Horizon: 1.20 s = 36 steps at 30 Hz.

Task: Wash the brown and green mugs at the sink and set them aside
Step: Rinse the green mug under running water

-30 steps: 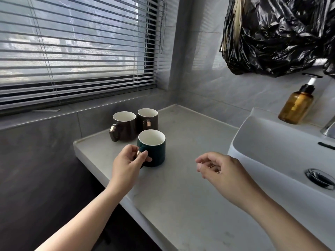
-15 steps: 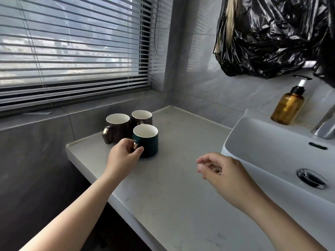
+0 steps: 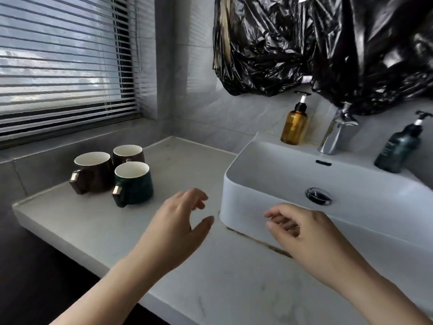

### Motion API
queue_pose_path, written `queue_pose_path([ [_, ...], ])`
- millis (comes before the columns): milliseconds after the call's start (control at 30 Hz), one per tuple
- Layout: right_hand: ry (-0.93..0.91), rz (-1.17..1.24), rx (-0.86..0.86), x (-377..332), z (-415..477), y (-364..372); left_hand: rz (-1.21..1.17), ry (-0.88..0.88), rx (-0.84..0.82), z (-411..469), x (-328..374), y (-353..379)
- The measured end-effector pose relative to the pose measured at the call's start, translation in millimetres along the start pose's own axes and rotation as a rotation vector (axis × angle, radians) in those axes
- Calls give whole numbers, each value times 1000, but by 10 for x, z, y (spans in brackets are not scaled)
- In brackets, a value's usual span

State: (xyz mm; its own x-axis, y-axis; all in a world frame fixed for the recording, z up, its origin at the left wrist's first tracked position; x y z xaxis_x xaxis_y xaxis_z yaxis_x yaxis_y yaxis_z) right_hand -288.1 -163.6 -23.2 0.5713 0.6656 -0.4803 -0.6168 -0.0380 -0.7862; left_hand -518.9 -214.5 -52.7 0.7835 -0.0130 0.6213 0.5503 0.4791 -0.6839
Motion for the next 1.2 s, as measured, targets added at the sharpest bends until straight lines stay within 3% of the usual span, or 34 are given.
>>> queue_pose_path([
  [633, 474, -35, 362, 1204, -2771, -1729, -172, 451, -504, -961, 2617, 1756],
  [967, 694, -170, 472, 1517, -3824, -2051, -170, 626, -743, -1425, 3397, 2492],
  [1200, 826, -240, 584, 1613, -4282, -2225, -153, 740, -807, -1634, 3886, 2791],
])
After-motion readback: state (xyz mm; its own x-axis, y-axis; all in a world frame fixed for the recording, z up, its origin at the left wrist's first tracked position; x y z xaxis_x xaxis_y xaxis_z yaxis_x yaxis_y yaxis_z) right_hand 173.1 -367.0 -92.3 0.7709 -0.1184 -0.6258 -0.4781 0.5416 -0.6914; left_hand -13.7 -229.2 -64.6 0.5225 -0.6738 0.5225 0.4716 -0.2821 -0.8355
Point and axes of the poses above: each hand's wrist, its own z-axis towards the middle knuckle, its own y-axis out of the palm, x = y × z, the point moved 2 cm from there along z, towards the middle knuckle, and after that the axes turned 11 degrees about -y, right-handed, at the moved point
